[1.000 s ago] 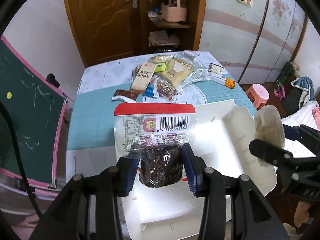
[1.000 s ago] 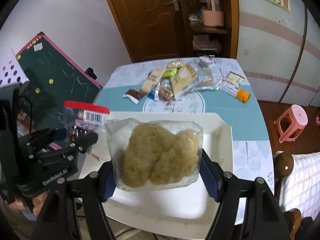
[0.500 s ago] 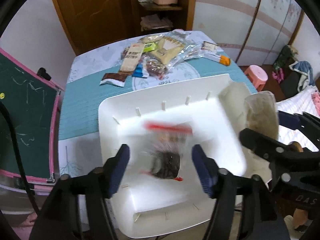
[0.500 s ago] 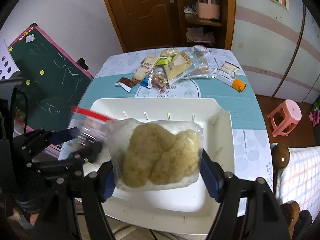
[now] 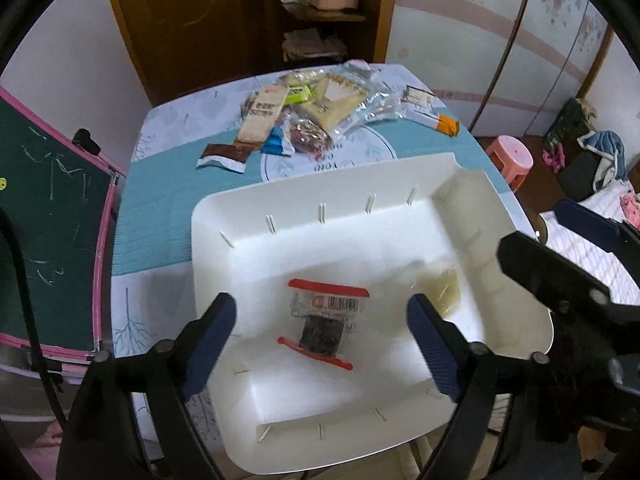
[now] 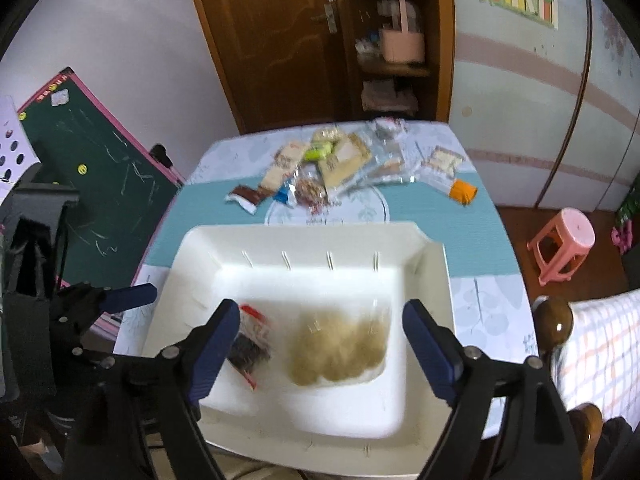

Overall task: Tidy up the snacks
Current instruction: 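Carry both bags over the white tray and open both grippers to drop them, then move both grippers back over the snack pile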

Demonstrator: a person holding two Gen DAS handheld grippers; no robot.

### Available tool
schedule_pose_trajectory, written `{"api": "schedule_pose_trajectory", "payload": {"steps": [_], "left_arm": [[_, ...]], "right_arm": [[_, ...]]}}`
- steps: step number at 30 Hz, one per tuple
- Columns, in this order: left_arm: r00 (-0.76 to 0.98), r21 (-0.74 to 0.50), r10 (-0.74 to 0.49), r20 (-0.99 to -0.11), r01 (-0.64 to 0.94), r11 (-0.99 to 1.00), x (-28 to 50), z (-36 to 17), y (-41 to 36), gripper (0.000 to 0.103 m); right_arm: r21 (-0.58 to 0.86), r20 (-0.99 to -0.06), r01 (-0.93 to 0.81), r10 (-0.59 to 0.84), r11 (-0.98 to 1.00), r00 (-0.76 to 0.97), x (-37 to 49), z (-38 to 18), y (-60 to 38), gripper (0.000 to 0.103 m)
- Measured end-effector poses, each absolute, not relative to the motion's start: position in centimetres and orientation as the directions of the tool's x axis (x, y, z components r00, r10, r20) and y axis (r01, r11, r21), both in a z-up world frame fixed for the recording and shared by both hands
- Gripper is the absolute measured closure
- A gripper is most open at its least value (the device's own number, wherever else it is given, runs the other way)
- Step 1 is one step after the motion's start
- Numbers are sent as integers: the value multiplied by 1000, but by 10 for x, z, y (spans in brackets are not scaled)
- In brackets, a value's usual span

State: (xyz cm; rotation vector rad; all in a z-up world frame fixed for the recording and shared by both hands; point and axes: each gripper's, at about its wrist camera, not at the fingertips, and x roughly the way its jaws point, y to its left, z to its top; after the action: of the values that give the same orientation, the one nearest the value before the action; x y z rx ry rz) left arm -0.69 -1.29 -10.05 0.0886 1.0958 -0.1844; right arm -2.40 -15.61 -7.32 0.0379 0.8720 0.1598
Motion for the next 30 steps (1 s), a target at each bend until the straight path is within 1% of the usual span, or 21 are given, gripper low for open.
{"api": "schedule_pose_trajectory", "payload": {"steps": [3,4,15,30], "left_arm": [[458,-24,-105,-883,179,984,-8,-97,-10,10],[465,-21,-99,-880,170,985,-8,-95,-9,10],[489,-39,-92,-868,118,992,-6,-88,3,10],[523,-21,-57,-850,74,997,-1,-83,12,10]], "right_arm": [[101,-728,-124,158,987,667,-28,-66,-157,6],[105,-723,-124,161,987,672,-28,-65,-158,5],[116,-693,-128,173,985,700,-33,-60,-158,4],[136,-637,-149,202,979,744,-35,-55,-155,4]]}}
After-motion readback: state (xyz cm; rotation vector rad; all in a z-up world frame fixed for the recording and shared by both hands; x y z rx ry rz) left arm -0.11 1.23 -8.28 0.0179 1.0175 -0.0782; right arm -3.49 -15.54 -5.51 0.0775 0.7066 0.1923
